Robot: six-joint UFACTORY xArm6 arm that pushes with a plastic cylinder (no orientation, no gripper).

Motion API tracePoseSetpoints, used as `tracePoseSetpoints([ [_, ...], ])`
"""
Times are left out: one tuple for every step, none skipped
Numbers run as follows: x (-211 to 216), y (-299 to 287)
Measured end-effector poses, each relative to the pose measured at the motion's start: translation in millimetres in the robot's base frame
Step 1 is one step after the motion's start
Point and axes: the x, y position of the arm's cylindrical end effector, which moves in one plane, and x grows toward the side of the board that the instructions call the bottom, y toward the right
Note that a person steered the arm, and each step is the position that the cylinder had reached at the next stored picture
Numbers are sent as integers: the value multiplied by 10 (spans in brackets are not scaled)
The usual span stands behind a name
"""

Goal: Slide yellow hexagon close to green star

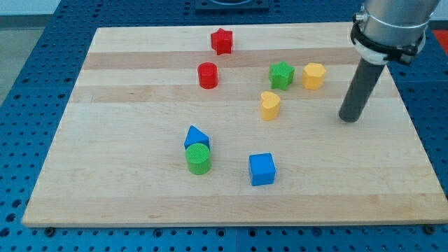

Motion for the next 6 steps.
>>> tracePoseSetpoints([
  [-257, 0],
  [-550, 0],
  [-828, 0],
  [-917, 0],
  [-917, 0],
  [-961, -22],
])
